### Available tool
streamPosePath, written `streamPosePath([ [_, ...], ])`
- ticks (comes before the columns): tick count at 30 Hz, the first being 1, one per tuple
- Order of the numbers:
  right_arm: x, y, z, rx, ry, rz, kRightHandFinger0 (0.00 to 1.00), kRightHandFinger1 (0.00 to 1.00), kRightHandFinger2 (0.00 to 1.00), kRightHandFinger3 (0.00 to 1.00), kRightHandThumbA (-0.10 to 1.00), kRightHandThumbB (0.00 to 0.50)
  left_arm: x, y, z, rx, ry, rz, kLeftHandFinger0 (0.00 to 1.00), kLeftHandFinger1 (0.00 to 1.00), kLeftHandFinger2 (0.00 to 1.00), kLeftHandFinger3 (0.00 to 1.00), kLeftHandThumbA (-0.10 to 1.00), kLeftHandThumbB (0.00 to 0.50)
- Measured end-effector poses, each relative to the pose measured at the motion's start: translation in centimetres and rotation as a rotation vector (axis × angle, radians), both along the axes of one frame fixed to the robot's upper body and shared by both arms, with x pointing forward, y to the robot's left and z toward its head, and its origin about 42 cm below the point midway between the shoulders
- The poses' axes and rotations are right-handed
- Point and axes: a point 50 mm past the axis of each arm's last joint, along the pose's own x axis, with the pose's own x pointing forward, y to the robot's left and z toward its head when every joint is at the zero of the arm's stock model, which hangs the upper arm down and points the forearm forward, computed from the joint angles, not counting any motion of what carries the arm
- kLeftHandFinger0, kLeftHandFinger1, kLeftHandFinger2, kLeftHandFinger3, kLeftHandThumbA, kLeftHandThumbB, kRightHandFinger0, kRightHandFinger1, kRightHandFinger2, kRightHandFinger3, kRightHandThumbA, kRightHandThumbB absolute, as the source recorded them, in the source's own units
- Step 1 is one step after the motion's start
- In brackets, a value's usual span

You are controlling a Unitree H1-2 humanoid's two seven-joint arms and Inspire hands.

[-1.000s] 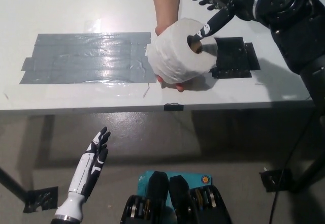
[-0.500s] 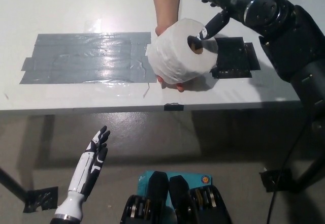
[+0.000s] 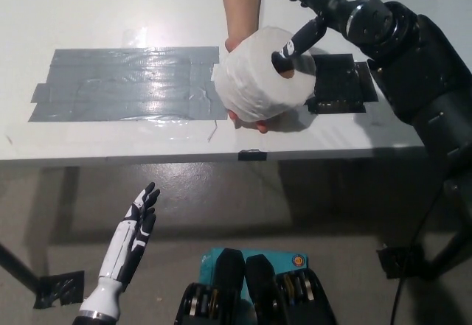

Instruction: A person hands over a roll of toilet paper to the robot , and the robot inserts its right thumb into the hole in the centre to grab the roll, and then places it on the balck area on the desk.

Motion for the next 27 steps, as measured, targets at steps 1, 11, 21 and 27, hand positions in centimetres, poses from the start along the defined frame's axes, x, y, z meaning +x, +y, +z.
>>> streamPosePath([
  [1,0.0,0.1,-0.1,0.0,0.0,0.0,1.0,1.0,1.0,1.0,1.0,0.487,0.0,0.0,0.0,0.0,0.0,0.0,1.0,1.0,1.0,1.0,1.0,0.134],
  [11,-0.3,0.6,-2.2,-0.011,0.018,-0.01,1.0,1.0,1.0,1.0,1.0,0.453,0.1,0.0,0.1,-0.001,-0.002,0.002,1.0,1.0,1.0,1.0,1.0,0.142],
  [21,-0.6,1.0,-3.3,-0.079,0.01,0.003,1.0,1.0,1.0,1.0,1.0,0.366,0.4,0.0,0.3,-0.003,-0.011,0.0,1.0,1.0,1.0,1.0,1.0,0.141],
  [27,-0.6,1.3,-3.9,-0.118,0.009,0.01,1.0,1.0,1.0,1.0,1.0,0.384,0.4,0.0,0.3,-0.008,-0.011,0.0,1.0,1.0,1.0,1.0,1.0,0.15],
])
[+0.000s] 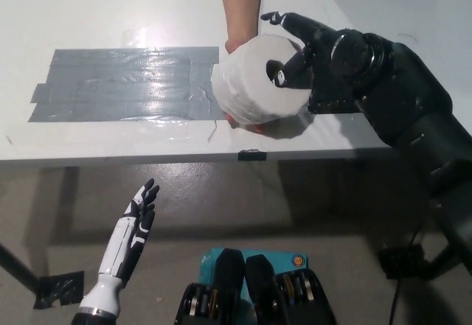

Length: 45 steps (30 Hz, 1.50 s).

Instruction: A person hands over a roll of toilet paper to the robot , and the robot inserts its right thumb into the hole in the centre to grab the roll, and then places it on the balck area on the desk.

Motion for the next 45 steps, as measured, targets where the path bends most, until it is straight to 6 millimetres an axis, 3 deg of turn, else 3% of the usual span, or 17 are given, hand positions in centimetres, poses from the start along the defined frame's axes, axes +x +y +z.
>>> streamPosePath([
  [11,0.2,1.8,-1.1,-0.086,-0.019,-0.028,1.0,1.0,1.0,1.0,0.92,0.302,0.0,0.0,0.1,-0.003,-0.002,-0.001,1.0,1.0,1.0,1.0,1.0,0.144],
  [12,0.2,2.1,-1.2,-0.089,-0.023,-0.034,1.0,1.0,1.0,1.0,0.87,0.284,0.0,0.0,0.1,-0.003,-0.003,-0.001,1.0,1.0,1.0,1.0,1.0,0.146],
  [14,0.2,2.4,-1.3,-0.093,-0.027,-0.039,0.99,1.0,1.0,1.0,0.48,0.238,0.0,0.0,0.1,-0.003,-0.003,-0.001,1.0,1.0,1.0,1.0,1.0,0.153],
  [16,0.2,2.5,-1.5,-0.106,-0.034,-0.048,0.72,0.82,0.91,1.0,0.26,0.189,0.1,-0.1,0.1,-0.003,-0.005,-0.001,1.0,1.0,1.0,1.0,1.0,0.148],
  [17,0.2,2.6,-1.7,-0.116,-0.041,-0.056,0.21,0.38,0.55,0.66,-0.09,0.209,0.1,-0.1,0.2,-0.003,-0.006,-0.002,1.0,1.0,1.0,1.0,1.0,0.153],
  [18,0.2,2.6,-1.7,-0.118,-0.044,-0.059,0.08,0.26,0.38,0.43,-0.1,0.226,0.1,-0.1,0.2,-0.003,-0.006,-0.002,1.0,1.0,1.0,1.0,1.0,0.144],
  [20,0.2,2.5,-1.9,-0.125,-0.068,-0.072,0.0,0.3,0.57,0.46,-0.1,0.201,0.3,-0.1,0.3,-0.003,-0.01,-0.003,1.0,1.0,1.0,1.0,1.0,0.137],
  [21,0.2,2.4,-2.1,-0.126,-0.075,-0.074,0.0,0.39,0.8,0.58,-0.1,0.188,0.3,-0.1,0.4,-0.003,-0.013,-0.003,1.0,1.0,1.0,1.0,1.0,0.13],
  [22,0.2,2.3,-2.2,-0.123,-0.081,-0.078,0.0,0.39,0.8,0.58,-0.1,0.188,0.4,-0.1,0.5,-0.003,-0.016,-0.004,1.0,1.0,1.0,1.0,1.0,0.13],
  [23,0.2,2.2,-2.3,-0.12,-0.084,-0.08,0.1,0.6,1.0,0.74,-0.1,0.168,0.5,-0.2,0.6,-0.003,-0.019,-0.005,1.0,1.0,1.0,1.0,1.0,0.13],
  [25,0.3,1.9,-2.3,-0.103,-0.084,-0.086,0.24,0.73,1.0,0.85,-0.1,0.17,0.8,-0.2,0.9,-0.003,-0.027,-0.007,1.0,1.0,1.0,1.0,1.0,0.139],
  [27,0.3,1.6,-2.3,-0.081,-0.074,-0.096,0.18,0.66,0.99,0.8,-0.1,0.174,1.1,-0.3,1.1,-0.003,-0.035,-0.009,1.0,1.0,1.0,1.0,1.0,0.138],
  [29,0.5,0.8,-2.4,-0.035,-0.045,-0.114,0.0,0.44,0.83,0.86,-0.1,0.163,1.5,-0.4,1.5,-0.004,-0.045,-0.012,1.0,1.0,1.0,1.0,1.0,0.132],
  [31,0.7,0.1,-2.2,0.039,-0.006,-0.134,0.01,0.49,0.89,0.98,-0.1,0.207,1.8,-0.5,1.8,-0.004,-0.053,-0.014,1.0,1.0,1.0,1.0,1.0,0.129],
  [36,1.1,-2.4,-1.9,0.275,0.121,-0.197,0.0,0.46,0.89,0.95,-0.1,0.299,2.2,-0.6,2.2,-0.004,-0.065,-0.017,1.0,1.0,1.0,1.0,1.0,0.14],
  [43,0.9,-4.5,-3.5,0.608,0.302,-0.286,0.0,0.31,0.77,1.0,-0.1,0.134,2.2,-0.6,2.0,-0.004,-0.057,-0.015,1.0,1.0,1.0,1.0,1.0,0.137],
  [45,0.7,-4.9,-4.2,0.709,0.36,-0.311,0.0,0.3,0.74,1.0,-0.1,0.141,2.2,-0.6,2.0,-0.004,-0.056,-0.015,1.0,1.0,1.0,1.0,1.0,0.121],
])
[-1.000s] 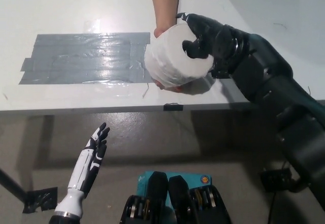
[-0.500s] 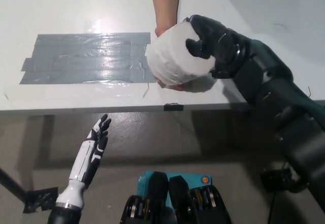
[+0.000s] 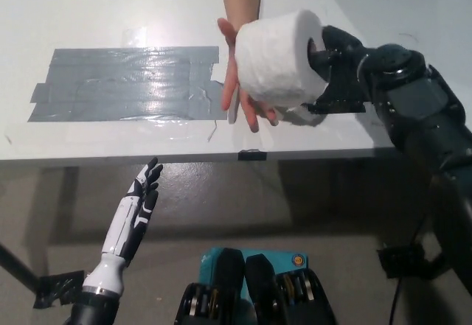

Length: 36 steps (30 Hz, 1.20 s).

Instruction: A person hands over a roll of toilet paper to the robot , and the robot inserts its right thumb into the hole in the centre to grab the roll, and then places it on the balck area on the desk.

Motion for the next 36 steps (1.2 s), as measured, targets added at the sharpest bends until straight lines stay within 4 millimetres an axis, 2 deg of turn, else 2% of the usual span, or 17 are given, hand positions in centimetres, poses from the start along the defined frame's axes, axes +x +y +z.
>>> streamPosePath([
  [5,-0.5,-0.9,-1.7,0.249,0.111,-0.052,0.0,0.33,0.72,0.98,-0.1,0.164,0.0,0.0,-0.1,0.0,0.002,0.0,1.0,1.0,1.0,1.0,1.0,0.129],
  [7,-0.7,-1.3,-2.1,0.352,0.147,-0.07,0.0,0.32,0.71,1.0,-0.1,0.127,0.0,0.0,-0.1,0.0,0.002,0.0,1.0,1.0,1.0,1.0,1.0,0.129],
  [9,-0.7,-1.6,-2.2,0.401,0.161,-0.078,0.0,0.34,0.72,1.0,-0.1,0.135,0.0,0.0,-0.1,0.0,0.002,0.0,1.0,1.0,1.0,1.0,1.0,0.135],
  [11,-0.6,-2.3,-1.9,0.51,0.179,-0.09,0.0,0.34,0.72,1.0,-0.1,0.122,0.0,0.0,-0.1,0.0,0.002,0.0,1.0,1.0,1.0,1.0,1.0,0.133],
  [14,-0.5,-3.5,-1.3,0.619,0.191,-0.098,0.0,0.37,0.75,0.98,-0.1,0.165,0.0,0.0,-0.1,0.0,0.002,0.0,1.0,1.0,1.0,1.0,1.0,0.124],
  [16,-0.3,-4.5,-0.6,0.658,0.185,-0.1,0.0,0.36,0.74,0.97,-0.1,0.161,0.0,0.0,-0.1,0.001,0.001,0.0,1.0,1.0,1.0,1.0,1.0,0.132],
  [17,-0.3,-5.0,-0.3,0.664,0.18,-0.101,0.0,0.37,0.76,1.0,-0.1,0.147,0.0,0.0,-0.1,0.001,0.001,0.0,1.0,1.0,1.0,1.0,1.0,0.126],
  [18,-0.2,-5.5,0.0,0.667,0.175,-0.103,0.0,0.38,0.82,1.0,-0.1,0.108,0.0,0.0,0.0,0.001,0.001,0.0,1.0,1.0,1.0,1.0,1.0,0.124],
  [19,-0.1,-6.1,0.5,0.668,0.17,-0.104,0.0,0.37,0.84,1.0,-0.1,0.109,0.0,0.0,-0.1,0.001,0.001,0.0,1.0,1.0,1.0,1.0,1.0,0.123],
  [21,0.0,-7.2,1.2,0.652,0.164,-0.105,0.0,0.41,0.9,1.0,-0.1,0.073,0.0,0.0,-0.1,0.001,0.001,0.0,1.0,1.0,1.0,1.0,1.0,0.116],
  [24,0.1,-9.2,2.2,0.558,0.152,-0.096,0.0,0.48,0.97,1.0,-0.1,0.057,0.0,0.0,-0.1,0.001,0.001,0.0,1.0,1.0,1.0,1.0,1.0,0.133],
  [26,0.0,-10.3,2.5,0.485,0.147,-0.088,0.0,0.48,0.99,1.0,-0.1,0.071,0.0,0.0,-0.1,0.001,0.002,0.0,1.0,1.0,1.0,1.0,1.0,0.127],
  [27,0.0,-10.4,2.6,0.475,0.146,-0.088,0.0,0.48,0.95,1.0,-0.1,0.114,0.0,0.0,-0.1,0.001,0.003,0.0,1.0,1.0,1.0,1.0,1.0,0.125],
  [30,-0.1,-12.1,3.1,0.348,0.146,-0.078,0.0,0.49,0.91,1.0,-0.1,0.139,0.0,0.0,-0.2,0.002,0.005,0.0,1.0,1.0,1.0,1.0,1.0,0.123],
  [31,-0.2,-12.7,3.3,0.277,0.147,-0.071,0.0,0.44,0.9,1.0,-0.1,0.152,0.0,0.1,-0.2,0.003,0.006,0.001,1.0,1.0,1.0,1.0,1.0,0.125],
  [32,-0.2,-12.7,3.3,0.277,0.147,-0.071,0.0,0.43,0.89,1.0,-0.1,0.137,0.0,0.1,-0.2,0.003,0.006,0.001,1.0,1.0,1.0,1.0,1.0,0.124],
  [36,-0.2,-13.8,3.8,0.081,0.138,-0.043,0.03,0.41,0.8,1.0,-0.1,0.145,0.0,0.1,-0.4,0.005,0.013,0.001,1.0,1.0,1.0,1.0,1.0,0.117],
])
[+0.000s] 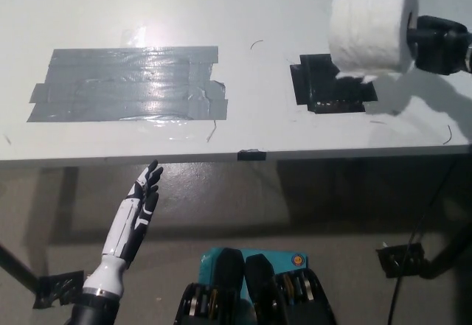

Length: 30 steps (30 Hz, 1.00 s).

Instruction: A person hands over a roll of toilet paper to the robot , and the robot inserts its right thumb into the hole in the centre to grab the roll, and then places it on the balck area on the desk.

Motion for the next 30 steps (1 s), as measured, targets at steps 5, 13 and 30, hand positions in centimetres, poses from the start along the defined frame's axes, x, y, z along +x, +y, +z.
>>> streamPosePath([
  [5,-0.1,-0.9,0.0,-0.229,-0.006,0.053,0.04,0.33,0.73,1.0,-0.1,0.176,0.0,0.0,0.0,0.003,0.0,0.0,1.0,1.0,1.0,1.0,1.0,0.114],
  [13,-0.2,-1.4,0.0,-0.464,-0.005,0.102,0.1,0.4,0.67,1.0,-0.1,0.174,0.0,0.0,-0.1,0.007,-0.004,-0.003,1.0,1.0,1.0,1.0,1.0,0.122],
  [30,0.1,0.3,0.8,-0.337,-0.061,0.174,1.0,1.0,1.0,1.0,0.26,0.3,-0.1,0.0,-0.1,0.007,-0.007,-0.005,1.0,1.0,1.0,1.0,1.0,0.125],
])
